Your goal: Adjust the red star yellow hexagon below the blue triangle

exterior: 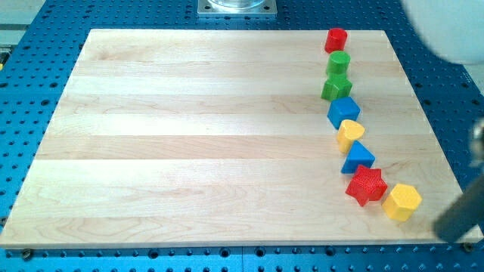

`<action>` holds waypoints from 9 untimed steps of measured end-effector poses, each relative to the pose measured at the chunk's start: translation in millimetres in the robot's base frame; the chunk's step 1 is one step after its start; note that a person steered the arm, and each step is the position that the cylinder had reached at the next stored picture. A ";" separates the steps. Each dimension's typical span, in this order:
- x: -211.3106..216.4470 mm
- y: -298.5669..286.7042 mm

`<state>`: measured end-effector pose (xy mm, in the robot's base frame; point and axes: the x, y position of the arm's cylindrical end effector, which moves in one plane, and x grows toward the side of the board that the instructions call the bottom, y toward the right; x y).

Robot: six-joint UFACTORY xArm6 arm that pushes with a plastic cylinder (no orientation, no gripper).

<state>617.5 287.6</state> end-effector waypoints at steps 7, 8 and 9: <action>-11.5 -78.4; -10.2 -70.2; -37.0 -49.8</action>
